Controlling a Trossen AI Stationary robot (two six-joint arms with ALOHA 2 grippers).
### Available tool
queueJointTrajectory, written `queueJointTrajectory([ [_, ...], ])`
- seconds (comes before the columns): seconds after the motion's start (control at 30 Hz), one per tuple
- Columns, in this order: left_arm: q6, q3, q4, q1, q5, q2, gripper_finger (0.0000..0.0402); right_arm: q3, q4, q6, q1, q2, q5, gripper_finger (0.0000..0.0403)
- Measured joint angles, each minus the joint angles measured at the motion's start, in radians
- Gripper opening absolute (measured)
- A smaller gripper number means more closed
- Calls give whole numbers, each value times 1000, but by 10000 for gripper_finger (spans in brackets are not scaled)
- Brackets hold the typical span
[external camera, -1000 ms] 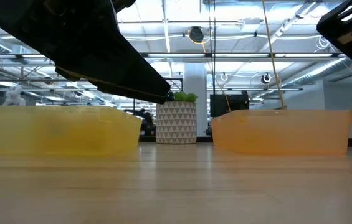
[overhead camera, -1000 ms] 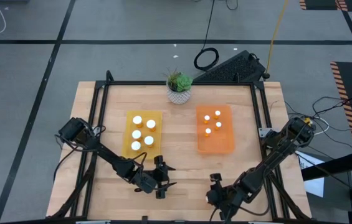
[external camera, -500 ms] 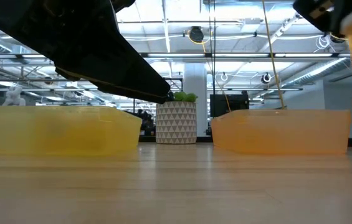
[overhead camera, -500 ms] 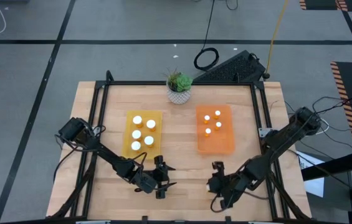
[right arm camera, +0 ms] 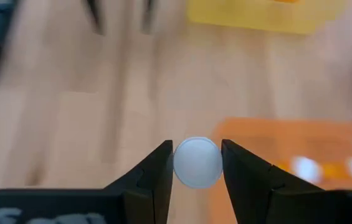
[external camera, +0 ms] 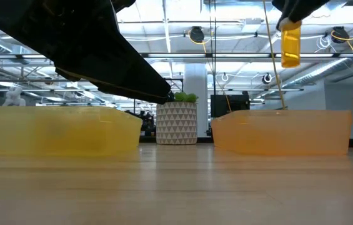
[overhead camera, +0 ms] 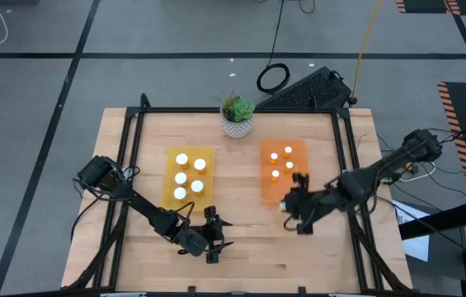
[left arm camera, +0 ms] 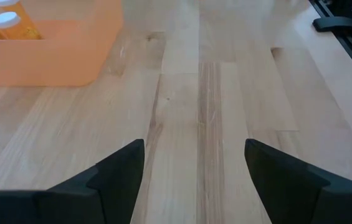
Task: Pick and place medicine bottles into bin by pill shape (circle, oval)
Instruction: Put the small medicine bottle into the orange bin
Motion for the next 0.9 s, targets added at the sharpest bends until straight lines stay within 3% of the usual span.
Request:
queueJointTrajectory([
  [0.27,-5,0,0,0,1,0,280,-65,-156,-8,-137,-99,71,120],
  [0.6,-5,0,1,0,2,0,280,-312,8,7,-295,-154,85,120],
  [0.9,1,0,1,0,2,0,280,-449,164,25,-314,-156,59,120],
])
